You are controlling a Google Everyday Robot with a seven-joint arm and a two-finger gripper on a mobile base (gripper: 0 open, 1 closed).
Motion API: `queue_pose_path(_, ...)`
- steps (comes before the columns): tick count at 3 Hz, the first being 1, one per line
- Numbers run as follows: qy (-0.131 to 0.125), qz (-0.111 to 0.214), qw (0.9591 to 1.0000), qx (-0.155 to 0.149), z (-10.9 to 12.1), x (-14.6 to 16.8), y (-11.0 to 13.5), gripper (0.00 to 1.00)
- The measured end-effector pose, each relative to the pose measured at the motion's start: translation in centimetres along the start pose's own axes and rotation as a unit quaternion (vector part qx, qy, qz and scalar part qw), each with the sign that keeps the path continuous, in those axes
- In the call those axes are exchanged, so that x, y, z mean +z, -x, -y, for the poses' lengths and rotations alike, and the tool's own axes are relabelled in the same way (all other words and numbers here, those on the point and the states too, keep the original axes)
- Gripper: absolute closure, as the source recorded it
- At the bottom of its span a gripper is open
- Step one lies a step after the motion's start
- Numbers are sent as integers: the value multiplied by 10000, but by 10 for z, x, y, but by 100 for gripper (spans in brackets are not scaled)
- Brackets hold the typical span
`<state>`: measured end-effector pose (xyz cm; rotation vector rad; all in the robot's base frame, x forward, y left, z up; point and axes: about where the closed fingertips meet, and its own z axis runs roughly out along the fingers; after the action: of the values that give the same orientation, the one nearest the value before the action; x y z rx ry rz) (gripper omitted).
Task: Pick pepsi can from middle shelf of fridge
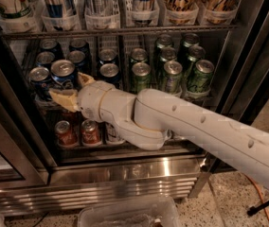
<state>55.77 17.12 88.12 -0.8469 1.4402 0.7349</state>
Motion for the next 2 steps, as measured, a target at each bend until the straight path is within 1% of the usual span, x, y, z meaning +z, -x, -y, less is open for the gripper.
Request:
queue_pose_path(1,762,-162,9970,10,-45,12,15,100)
queue_pose_path(2,1213,-397,9918,-100,-37,-4,-2,100)
